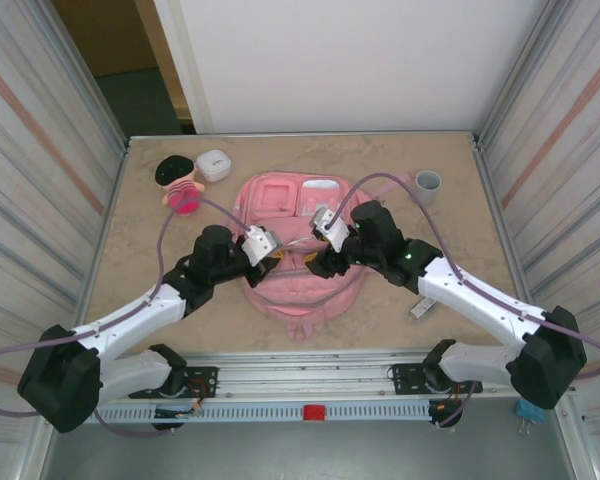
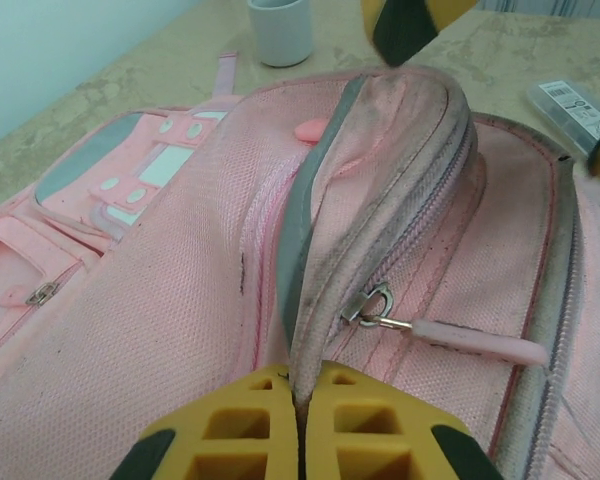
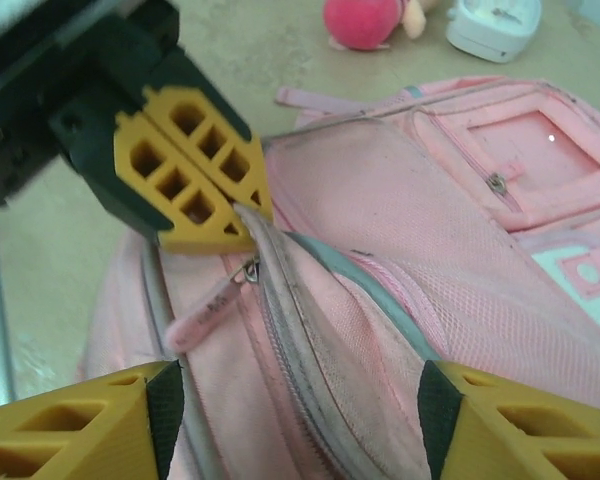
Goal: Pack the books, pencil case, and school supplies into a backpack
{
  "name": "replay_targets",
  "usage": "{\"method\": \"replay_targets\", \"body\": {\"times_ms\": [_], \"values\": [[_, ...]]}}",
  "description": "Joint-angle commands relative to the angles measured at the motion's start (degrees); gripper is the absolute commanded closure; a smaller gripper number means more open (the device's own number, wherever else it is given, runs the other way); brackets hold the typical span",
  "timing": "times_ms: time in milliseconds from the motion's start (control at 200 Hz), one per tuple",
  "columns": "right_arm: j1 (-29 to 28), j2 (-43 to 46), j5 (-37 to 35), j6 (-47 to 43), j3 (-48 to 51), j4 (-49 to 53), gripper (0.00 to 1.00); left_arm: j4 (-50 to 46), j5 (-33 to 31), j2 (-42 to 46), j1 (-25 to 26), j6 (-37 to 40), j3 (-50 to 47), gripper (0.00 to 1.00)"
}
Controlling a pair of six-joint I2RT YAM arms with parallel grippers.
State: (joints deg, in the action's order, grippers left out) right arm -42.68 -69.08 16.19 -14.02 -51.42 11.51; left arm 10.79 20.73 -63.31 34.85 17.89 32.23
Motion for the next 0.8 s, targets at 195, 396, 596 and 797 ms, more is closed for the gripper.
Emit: {"method": "replay_targets", "body": {"times_ms": [195,396,596,797], "values": [[1.98,-6.9,3.31,-13.2,-4.23,0.01,0.54,3.05,4.91,3.09,-0.68,-1.92,3.98,1.0],[2.61,-5.53,5.76,-11.36,-3.92,-1.11,0.91,-1.65,2.49,6.21,-0.65,-11.76,5.14,0.72],[4.46,-3.65,8.28,-7.93,-2.25,-3.4,0.99,-6.96,-6.39,11.79,3.2,-29.5,5.55,0.53],[5.49,-3.25,10.13,-6.64,-1.91,-2.98,1.0,-21.54,-19.65,11.27,10.33,-45.72,11.03,0.49]]}}
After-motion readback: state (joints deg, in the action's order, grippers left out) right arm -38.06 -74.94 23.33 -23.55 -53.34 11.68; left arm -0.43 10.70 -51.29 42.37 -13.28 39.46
